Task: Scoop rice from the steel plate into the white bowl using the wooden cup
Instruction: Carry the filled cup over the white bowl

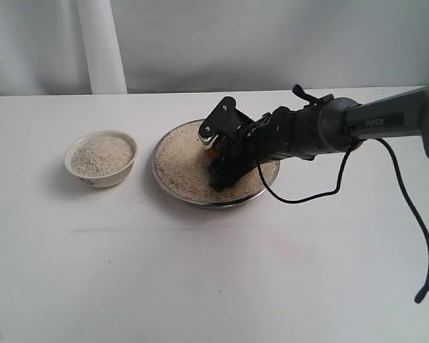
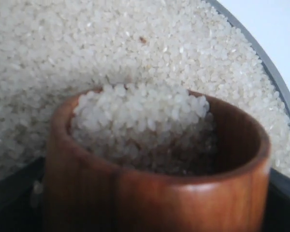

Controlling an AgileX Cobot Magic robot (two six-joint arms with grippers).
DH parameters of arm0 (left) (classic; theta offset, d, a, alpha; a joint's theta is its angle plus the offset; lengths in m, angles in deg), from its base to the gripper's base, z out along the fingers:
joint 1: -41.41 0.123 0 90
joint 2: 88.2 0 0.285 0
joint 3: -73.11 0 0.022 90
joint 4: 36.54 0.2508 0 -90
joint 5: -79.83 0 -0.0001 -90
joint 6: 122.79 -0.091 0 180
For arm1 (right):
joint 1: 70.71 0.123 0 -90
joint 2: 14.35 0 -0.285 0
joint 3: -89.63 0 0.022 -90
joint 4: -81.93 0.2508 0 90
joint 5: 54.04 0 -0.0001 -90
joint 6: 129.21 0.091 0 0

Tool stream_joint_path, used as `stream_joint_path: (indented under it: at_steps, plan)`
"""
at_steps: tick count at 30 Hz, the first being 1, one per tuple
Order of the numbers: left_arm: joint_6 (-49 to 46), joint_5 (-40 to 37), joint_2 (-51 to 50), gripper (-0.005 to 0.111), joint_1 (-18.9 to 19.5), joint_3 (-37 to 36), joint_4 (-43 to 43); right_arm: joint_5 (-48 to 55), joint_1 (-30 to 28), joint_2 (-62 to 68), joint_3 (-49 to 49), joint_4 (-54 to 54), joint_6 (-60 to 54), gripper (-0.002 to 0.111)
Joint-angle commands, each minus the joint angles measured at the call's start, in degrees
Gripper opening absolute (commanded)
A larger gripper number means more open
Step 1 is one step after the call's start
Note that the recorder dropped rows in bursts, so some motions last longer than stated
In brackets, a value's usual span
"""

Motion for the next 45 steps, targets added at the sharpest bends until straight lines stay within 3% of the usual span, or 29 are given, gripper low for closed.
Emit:
stream_joint_path:
  at_steps: [1, 22, 34, 45]
  plan:
    - [0.2, 0.4, 0.1, 0.0, -0.3, 0.1, -0.1, 2.3, 0.0, -2.5, 1.4, 2.2, -0.6, 0.0]
    - [0.2, 0.4, 0.1, 0.0, -0.3, 0.1, -0.1, -10.5, 8.9, -10.6, 0.6, 4.9, 0.9, 0.0]
    - [0.2, 0.4, 0.1, 0.0, -0.3, 0.1, -0.1, -1.9, 13.3, -10.1, -10.5, 5.3, 2.5, 0.0]
    - [0.2, 0.4, 0.1, 0.0, -0.3, 0.1, -0.1, 1.6, 14.1, -9.5, -11.1, 5.4, 2.5, 0.0]
